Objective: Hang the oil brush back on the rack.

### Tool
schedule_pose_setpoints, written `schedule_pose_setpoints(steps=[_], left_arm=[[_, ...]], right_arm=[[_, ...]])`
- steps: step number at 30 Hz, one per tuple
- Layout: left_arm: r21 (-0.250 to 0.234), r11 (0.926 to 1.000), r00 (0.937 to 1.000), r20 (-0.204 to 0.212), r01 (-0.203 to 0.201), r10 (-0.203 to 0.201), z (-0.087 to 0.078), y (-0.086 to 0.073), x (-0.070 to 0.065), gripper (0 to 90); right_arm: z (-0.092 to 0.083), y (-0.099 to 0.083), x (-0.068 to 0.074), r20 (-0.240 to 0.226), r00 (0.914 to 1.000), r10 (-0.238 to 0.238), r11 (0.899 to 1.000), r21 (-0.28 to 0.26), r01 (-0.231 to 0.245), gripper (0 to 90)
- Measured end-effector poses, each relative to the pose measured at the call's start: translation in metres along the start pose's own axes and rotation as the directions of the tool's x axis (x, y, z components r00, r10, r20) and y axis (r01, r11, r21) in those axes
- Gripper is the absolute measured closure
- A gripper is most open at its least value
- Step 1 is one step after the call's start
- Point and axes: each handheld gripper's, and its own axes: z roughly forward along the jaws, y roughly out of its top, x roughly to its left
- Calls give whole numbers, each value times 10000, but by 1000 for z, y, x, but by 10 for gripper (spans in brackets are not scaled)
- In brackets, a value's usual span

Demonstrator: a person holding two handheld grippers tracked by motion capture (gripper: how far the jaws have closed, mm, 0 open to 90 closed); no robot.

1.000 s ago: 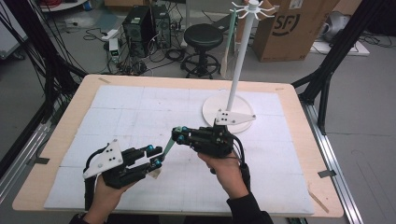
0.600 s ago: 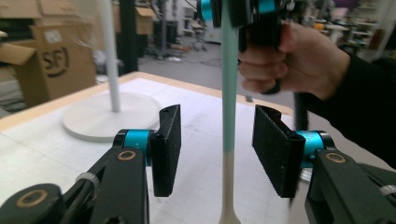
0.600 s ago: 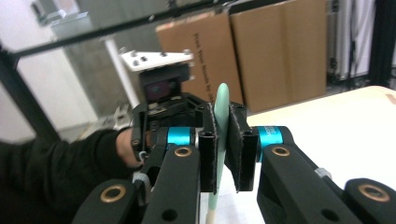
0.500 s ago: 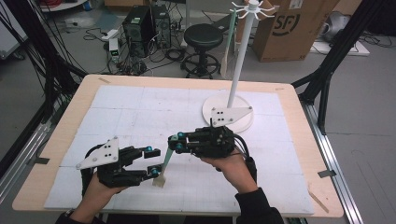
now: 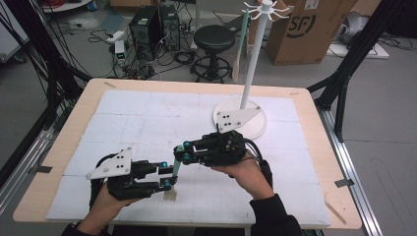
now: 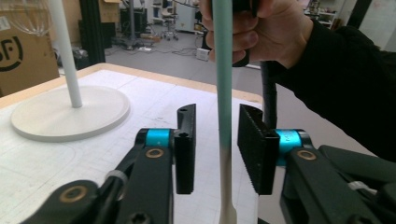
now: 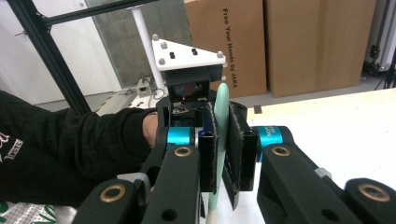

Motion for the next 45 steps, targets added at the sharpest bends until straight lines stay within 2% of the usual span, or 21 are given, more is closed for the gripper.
schedule_pose_setpoints(steps=[7,13,14,16,17,19,22,30,33,39,40,41,45], left_arm=[[202,9997,9998,94,-160,158,4,-1,-2,823],[147,9999,10000,-30,-83,83,4,0,-1,842],[144,9998,9999,-70,-133,134,3,0,-1,844],[88,9999,9998,-133,-130,131,3,0,-1,845],[37,9999,9998,-153,-116,116,2,0,-1,845],[-150,9999,9999,-138,-59,57,1,1,-1,846],[-278,9996,9999,-128,-6,2,0,1,1,846],[-615,9980,9998,85,162,-157,-1,2,3,846],[-644,9977,9997,164,197,-187,-1,2,3,846],[-602,9981,9995,304,111,-93,0,2,2,846],[-602,9981,9995,304,111,-93,0,2,2,846],[-652,9979,9995,311,69,-49,0,2,2,846],[-686,9976,9997,244,58,-41,-1,2,2,839]], right_arm=[[4,0,0,-99,9999,-136,9997,200,138,833],[7,0,2,-137,9997,-223,9996,154,225,815],[8,0,3,-97,9997,-205,9998,59,205,793],[8,0,5,203,9997,-99,9995,-307,105,600],[8,-1,6,326,9994,-77,9984,-554,95,583],[6,-6,9,719,9968,-347,9940,-1009,419,522],[5,-15,12,1191,9914,-540,9881,-1372,703,495],[5,-31,12,1070,9926,-574,9831,-1668,749,546],[7,-33,13,909,9936,-676,9828,-1652,820,598],[17,-33,13,690,9937,-884,9834,-1527,981,765],[17,-33,13,690,9937,-884,9834,-1527,981,765],[18,-33,13,718,9936,-875,9838,-1507,975,815],[19,-32,12,703,9939,-852,9834,-1542,952,827]])
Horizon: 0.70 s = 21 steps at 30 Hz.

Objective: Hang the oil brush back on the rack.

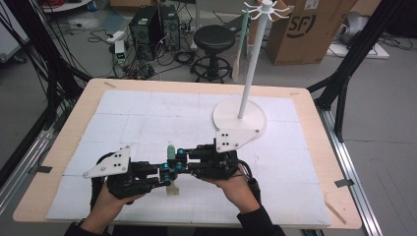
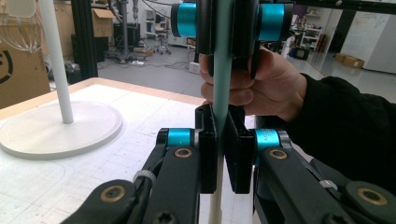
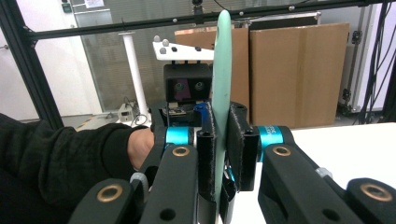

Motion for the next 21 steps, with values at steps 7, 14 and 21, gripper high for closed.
schedule_pose_setpoints(steps=[7,14,21], left_arm=[[-70,9997,9951,-965,-227,219,-8,0,1,539],[-223,9993,9751,-2202,-311,255,-27,-4,8,381],[-24,9995,9442,-3283,-305,280,-43,-14,16,211]], right_arm=[[-5,8,-3,322,9995,3,10000,-26,-2,831],[-23,15,-11,871,9961,113,9999,-134,-101,831],[-44,26,-20,1363,9906,78,9998,-171,-55,831]])
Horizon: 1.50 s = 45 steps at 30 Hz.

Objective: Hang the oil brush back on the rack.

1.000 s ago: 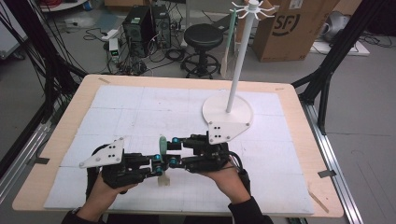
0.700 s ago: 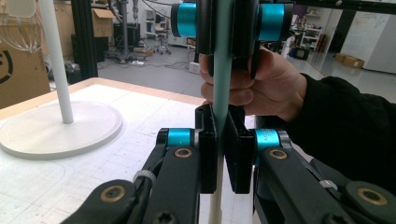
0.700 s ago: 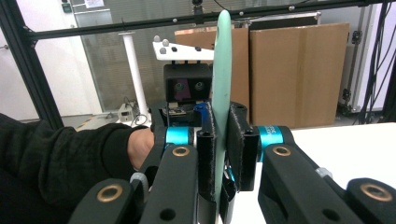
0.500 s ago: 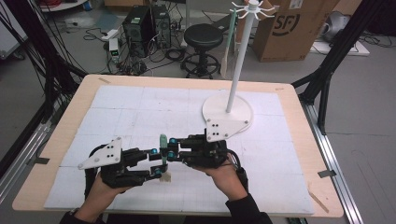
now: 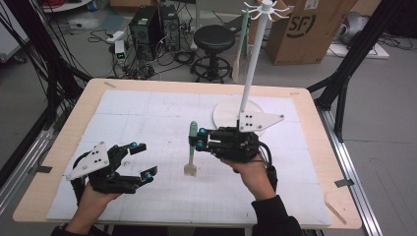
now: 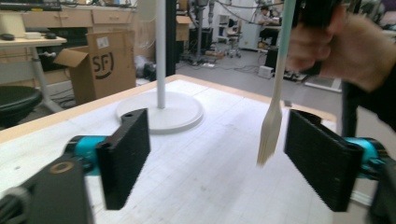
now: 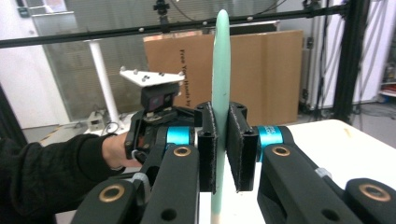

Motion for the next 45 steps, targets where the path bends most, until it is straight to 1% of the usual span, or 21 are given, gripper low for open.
schedule_pose_setpoints(steps=[2,3,4,7,12,16,21,24,30,34,35,41,45], left_arm=[[-3,10000,10000,-68,8,-8,-2,-1,1,209],[-28,10000,9999,-120,65,-66,-3,-3,2,209],[-21,10000,9995,-311,9,-10,-7,-5,5,209],[-14,10000,9986,-535,-20,19,-13,-6,9,209],[-39,9999,9954,-956,-115,110,-20,-7,15,208],[-39,9999,9931,-1162,-161,156,-24,-7,18,208],[-32,9998,9907,-1347,-209,202,-27,-6,21,208],[-44,9997,9875,-1560,-232,222,-31,-5,24,208],[-102,9997,9837,-1790,-213,191,-36,0,30,208],[-72,9997,9815,-1900,-238,220,-38,3,33,208],[-72,9997,9815,-1900,-238,220,-38,3,33,208],[-166,9997,9765,-2150,-170,130,-42,8,39,207],[-173,9996,9725,-2320,-238,191,-46,12,40,207]], right_arm=[[-3,2,-2,77,10000,4,10000,12,-4,831],[-9,6,-6,229,9997,33,10000,-41,-32,831],[-13,8,-9,320,9995,44,9999,-106,-41,831],[-23,13,-18,590,9982,102,9999,-120,-95,831],[-40,23,-33,803,9966,179,9995,-264,-159,831],[-52,32,-47,1129,9934,199,9994,-311,-165,830],[-63,45,-63,1401,9899,210,9994,-312,-167,830],[-69,52,-72,1480,9887,238,9988,-451,-173,830],[-77,63,-91,1616,9865,275,9984,-536,-191,830],[-80,71,-101,1645,9862,167,9991,-415,-100,830],[-81,74,-103,1661,9860,143,9990,-447,-69,830],[-94,88,-117,1750,9843,244,9973,-723,-119,830],[-100,93,-128,1843,9825,266,9973,-721,-134,829]])
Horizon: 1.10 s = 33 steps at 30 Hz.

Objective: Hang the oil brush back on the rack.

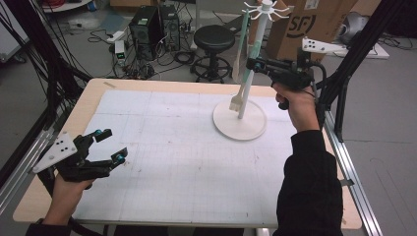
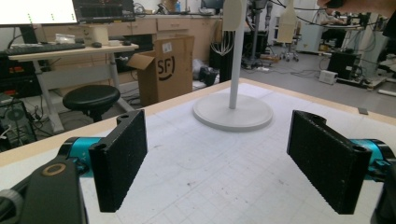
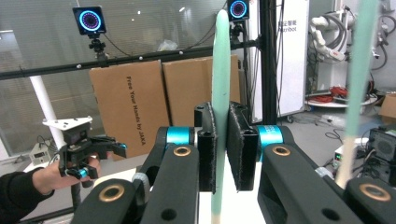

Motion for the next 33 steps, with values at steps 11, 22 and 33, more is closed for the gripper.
schedule_pose_setpoints(steps=[11,22,33], left_arm=[[-14,10000,9986,-528,28,-29,-11,5,3,207],[63,10000,9979,-644,41,-37,-11,9,3,208],[146,9999,9976,-690,-39,49,-13,10,4,208]], right_arm=[[-5,15,-22,-28,10000,72,9991,-423,-73,829],[-14,24,-37,149,9996,235,9960,-867,-221,829],[-13,25,-45,234,9989,410,9953,-890,-387,829]])
